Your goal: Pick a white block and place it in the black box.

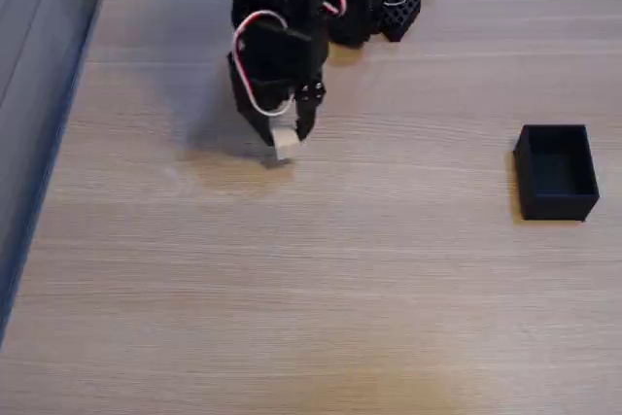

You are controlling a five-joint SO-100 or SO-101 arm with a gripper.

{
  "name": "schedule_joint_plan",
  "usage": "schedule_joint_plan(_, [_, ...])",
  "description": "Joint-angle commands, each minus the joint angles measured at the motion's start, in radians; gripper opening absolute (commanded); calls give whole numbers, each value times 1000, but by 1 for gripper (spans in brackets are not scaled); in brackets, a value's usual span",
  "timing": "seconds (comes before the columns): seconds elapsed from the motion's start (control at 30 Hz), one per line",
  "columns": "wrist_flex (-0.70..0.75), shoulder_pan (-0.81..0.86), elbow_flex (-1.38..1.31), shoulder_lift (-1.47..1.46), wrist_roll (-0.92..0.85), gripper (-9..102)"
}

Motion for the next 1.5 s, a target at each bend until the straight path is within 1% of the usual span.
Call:
schedule_joint_plan(0.0, [74, -224, 25, 163, 158, 0])
schedule_joint_plan(0.13, [140, -515, -78, 173, 387, 0])
schedule_joint_plan(0.27, [161, -724, -196, 103, 526, 0])
schedule_joint_plan(0.4, [167, -871, -287, 11, 606, 0])
schedule_joint_plan(0.6, [167, -1019, -463, -155, 755, 0])
schedule_joint_plan(0.73, [166, -1066, -606, -267, 828, 0])
schedule_joint_plan(0.93, [169, -1071, -749, -382, 819, 0])
schedule_joint_plan(1.2, [153, -1011, -732, -419, 747, 2])
schedule_joint_plan(1.47, [137, -974, -701, -425, 733, 3])
